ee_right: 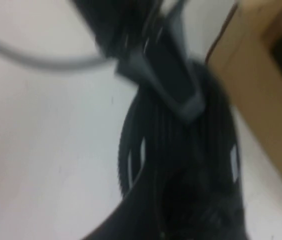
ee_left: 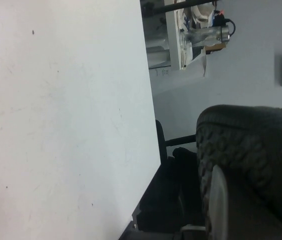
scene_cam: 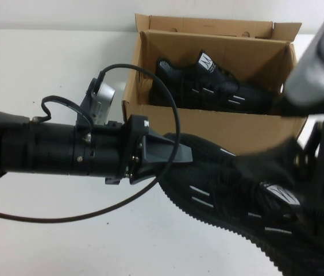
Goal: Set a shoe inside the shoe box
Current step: Hand over the shoe, then place the shoe in the shoe box
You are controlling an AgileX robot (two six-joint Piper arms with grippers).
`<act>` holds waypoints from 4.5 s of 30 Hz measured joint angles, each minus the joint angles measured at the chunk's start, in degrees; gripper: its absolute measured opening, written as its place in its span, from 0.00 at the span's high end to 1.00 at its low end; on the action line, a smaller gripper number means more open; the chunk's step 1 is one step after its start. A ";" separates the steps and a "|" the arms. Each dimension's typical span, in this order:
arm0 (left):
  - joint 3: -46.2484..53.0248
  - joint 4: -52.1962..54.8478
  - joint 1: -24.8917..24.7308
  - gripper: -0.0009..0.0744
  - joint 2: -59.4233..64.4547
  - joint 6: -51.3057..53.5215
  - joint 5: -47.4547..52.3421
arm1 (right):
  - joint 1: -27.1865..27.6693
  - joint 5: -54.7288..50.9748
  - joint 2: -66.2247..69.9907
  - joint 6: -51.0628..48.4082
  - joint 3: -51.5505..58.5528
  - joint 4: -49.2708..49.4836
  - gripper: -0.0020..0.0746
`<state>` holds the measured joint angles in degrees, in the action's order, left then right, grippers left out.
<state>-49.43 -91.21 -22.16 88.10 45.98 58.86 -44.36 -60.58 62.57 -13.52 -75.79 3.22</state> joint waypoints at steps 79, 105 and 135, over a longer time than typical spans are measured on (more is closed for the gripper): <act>-0.52 -3.60 0.00 0.84 0.10 5.04 -8.21 | 0.10 41.31 2.15 85.87 26.17 -12.05 0.74; -0.56 0.58 6.29 0.10 -0.01 15.51 -6.94 | 3.04 34.57 -1.18 74.74 26.26 -10.94 0.96; -3.37 42.84 17.91 0.99 -28.63 5.42 -10.42 | 26.41 22.75 31.86 4.71 -13.04 36.08 0.96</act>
<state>-52.80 -48.37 -4.25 59.47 51.40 48.44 -17.95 -37.83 94.43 -8.80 -88.83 39.30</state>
